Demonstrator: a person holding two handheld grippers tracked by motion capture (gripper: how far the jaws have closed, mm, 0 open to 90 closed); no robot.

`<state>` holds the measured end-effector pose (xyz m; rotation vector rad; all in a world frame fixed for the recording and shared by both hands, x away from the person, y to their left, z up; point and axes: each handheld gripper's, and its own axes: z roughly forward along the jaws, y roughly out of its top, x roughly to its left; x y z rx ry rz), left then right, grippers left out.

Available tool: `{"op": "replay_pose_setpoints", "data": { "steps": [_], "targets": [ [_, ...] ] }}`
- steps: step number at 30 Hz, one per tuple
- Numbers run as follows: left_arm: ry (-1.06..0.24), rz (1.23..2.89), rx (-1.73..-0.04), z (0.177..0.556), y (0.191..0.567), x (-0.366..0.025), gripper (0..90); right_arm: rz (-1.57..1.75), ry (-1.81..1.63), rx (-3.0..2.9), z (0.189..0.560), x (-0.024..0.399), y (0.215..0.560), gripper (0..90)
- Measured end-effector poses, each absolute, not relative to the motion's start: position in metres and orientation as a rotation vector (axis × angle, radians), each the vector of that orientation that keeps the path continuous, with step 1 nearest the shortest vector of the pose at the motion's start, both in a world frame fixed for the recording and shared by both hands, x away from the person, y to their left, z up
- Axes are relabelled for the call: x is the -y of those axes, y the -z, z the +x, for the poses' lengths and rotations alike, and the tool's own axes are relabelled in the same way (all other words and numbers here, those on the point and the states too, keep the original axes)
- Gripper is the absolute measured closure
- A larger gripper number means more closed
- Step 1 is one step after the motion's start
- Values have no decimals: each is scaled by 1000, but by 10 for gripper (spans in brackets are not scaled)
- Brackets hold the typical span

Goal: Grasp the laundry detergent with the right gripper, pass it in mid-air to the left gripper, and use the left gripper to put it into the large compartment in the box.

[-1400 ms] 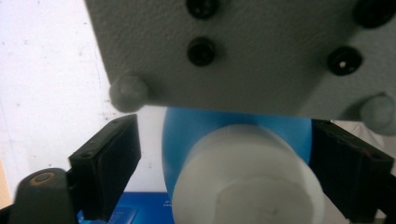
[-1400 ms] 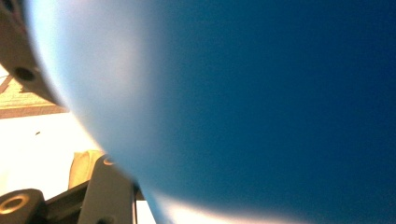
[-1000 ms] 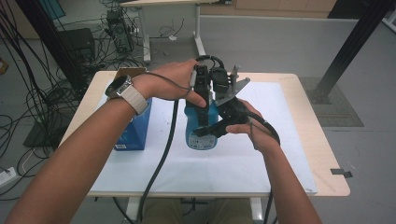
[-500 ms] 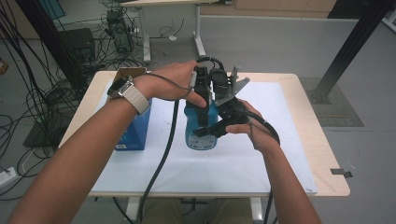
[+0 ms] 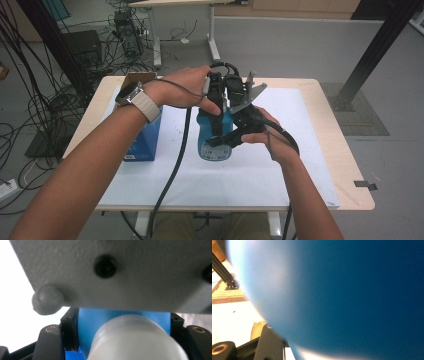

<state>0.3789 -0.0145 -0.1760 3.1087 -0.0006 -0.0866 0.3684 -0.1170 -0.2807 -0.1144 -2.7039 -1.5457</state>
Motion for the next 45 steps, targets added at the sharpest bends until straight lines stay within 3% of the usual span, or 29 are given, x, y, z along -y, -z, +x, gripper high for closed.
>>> {"op": "replay_pose_setpoints", "data": {
  "steps": [45],
  "targets": [
    [40, 3057, -29, 368, 178, 9, 384, -97, 1546, 2733, 361, 117, 280, 443]
  ]
}}
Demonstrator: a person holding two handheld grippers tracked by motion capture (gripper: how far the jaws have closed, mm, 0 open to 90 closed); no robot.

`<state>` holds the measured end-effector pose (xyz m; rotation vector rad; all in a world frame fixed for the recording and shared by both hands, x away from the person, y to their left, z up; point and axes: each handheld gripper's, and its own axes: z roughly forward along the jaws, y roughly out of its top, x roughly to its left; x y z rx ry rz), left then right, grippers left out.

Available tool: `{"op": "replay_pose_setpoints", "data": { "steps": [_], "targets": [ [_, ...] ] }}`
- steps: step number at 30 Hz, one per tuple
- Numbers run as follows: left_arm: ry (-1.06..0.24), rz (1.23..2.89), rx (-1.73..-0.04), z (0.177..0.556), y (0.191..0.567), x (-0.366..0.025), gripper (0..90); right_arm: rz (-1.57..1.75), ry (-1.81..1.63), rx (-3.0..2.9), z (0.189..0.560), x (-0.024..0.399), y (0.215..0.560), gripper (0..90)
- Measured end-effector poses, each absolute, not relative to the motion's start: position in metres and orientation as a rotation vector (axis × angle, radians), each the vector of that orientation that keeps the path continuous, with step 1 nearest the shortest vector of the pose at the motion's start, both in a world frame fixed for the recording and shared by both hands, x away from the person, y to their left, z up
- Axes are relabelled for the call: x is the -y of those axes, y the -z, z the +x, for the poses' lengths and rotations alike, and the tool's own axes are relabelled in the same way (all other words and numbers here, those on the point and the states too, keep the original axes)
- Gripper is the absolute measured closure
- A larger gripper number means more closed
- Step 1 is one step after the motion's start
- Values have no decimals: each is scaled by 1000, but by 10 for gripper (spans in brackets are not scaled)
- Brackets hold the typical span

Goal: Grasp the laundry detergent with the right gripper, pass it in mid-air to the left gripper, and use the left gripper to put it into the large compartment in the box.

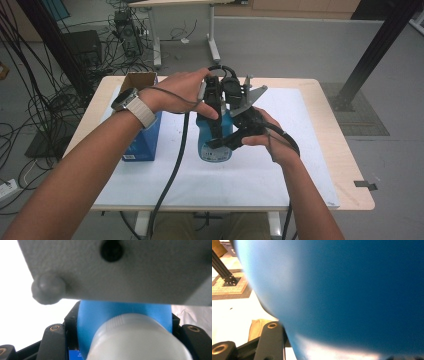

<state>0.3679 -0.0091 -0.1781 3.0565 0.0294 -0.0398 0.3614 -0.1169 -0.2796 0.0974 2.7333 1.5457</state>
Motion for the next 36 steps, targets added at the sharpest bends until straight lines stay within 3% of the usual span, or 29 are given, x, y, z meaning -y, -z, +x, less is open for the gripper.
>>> {"op": "replay_pose_setpoints", "data": {
  "steps": [36],
  "targets": [
    [40, 3038, -32, 366, 178, 7, 383, 104, -1529, -2743, 359, 118, 278, 442]
  ]
}}
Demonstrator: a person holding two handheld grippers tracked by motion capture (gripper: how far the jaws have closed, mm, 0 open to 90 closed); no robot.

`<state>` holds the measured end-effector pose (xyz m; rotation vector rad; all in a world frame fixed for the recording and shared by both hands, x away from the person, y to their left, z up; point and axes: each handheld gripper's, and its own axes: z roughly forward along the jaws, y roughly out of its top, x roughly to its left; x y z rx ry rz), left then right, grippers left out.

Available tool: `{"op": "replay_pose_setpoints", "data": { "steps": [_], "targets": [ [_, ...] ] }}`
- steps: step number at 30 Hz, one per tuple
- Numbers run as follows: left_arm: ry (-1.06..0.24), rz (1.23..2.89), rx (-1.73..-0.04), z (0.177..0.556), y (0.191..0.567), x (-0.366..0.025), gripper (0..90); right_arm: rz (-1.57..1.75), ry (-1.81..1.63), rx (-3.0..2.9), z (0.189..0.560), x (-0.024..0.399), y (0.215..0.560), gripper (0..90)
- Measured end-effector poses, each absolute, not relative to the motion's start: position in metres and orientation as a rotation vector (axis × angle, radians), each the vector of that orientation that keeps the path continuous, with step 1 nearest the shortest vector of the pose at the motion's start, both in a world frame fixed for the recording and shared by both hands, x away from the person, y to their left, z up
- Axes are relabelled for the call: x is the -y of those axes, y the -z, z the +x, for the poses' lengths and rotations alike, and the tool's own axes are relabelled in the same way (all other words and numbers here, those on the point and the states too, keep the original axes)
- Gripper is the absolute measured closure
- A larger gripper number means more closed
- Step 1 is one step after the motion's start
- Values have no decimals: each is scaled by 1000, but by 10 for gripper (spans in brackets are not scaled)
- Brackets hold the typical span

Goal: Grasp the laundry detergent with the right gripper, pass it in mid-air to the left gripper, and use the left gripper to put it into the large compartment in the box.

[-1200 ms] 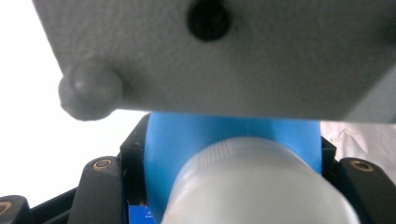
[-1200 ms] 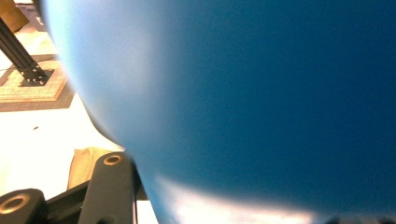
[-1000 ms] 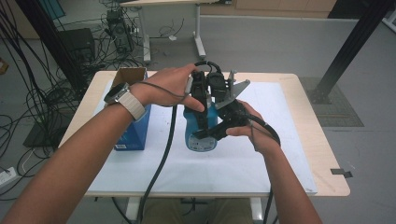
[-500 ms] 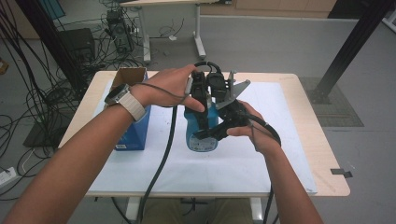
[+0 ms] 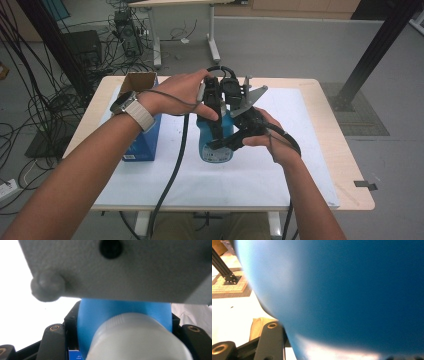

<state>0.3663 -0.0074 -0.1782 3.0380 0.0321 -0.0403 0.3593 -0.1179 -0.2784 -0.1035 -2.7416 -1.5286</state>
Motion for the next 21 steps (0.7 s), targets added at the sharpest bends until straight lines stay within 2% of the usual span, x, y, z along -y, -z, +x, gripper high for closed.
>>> {"op": "replay_pose_setpoints", "data": {
  "steps": [21],
  "targets": [
    [38, 3023, -37, 365, 178, 5, 382, -88, 1527, 2730, 359, 117, 279, 442]
  ]
}}
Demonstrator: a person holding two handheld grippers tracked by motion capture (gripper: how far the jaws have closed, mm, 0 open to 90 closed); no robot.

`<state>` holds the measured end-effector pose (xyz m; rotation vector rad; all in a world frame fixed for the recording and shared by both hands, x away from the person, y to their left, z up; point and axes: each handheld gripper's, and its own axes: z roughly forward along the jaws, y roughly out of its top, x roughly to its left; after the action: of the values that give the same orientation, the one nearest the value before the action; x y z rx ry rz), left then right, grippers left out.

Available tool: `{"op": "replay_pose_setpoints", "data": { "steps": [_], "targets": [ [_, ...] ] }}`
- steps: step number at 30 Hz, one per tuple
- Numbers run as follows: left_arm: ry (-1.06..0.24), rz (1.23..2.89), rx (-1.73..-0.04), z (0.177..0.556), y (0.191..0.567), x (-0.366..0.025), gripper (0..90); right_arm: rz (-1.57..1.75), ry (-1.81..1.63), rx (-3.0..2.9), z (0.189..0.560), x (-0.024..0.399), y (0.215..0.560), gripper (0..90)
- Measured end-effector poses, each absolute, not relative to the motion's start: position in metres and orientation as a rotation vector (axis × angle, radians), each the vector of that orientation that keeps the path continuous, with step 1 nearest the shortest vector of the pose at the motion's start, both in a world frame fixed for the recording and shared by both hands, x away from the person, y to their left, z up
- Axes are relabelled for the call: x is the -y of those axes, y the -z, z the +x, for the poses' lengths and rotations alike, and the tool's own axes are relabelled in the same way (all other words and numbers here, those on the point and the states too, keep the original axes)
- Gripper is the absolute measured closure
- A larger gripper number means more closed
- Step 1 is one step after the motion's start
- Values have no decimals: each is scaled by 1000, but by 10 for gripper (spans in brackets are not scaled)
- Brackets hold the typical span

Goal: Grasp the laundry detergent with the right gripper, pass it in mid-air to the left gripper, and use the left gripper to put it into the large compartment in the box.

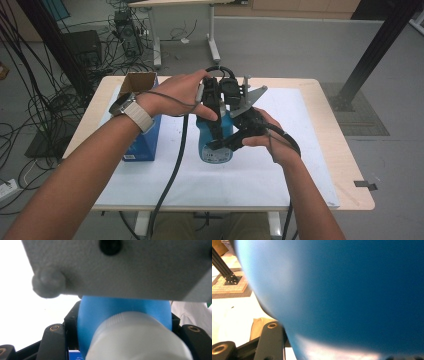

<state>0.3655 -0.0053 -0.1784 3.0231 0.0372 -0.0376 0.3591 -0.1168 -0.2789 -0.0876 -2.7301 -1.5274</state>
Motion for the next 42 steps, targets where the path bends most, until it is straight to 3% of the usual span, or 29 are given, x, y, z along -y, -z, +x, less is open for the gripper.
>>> {"op": "replay_pose_setpoints", "data": {
  "steps": [42],
  "targets": [
    [36, 3012, -43, 366, 178, 4, 382, -73, 1532, 2731, 360, 117, 278, 442]
  ]
}}
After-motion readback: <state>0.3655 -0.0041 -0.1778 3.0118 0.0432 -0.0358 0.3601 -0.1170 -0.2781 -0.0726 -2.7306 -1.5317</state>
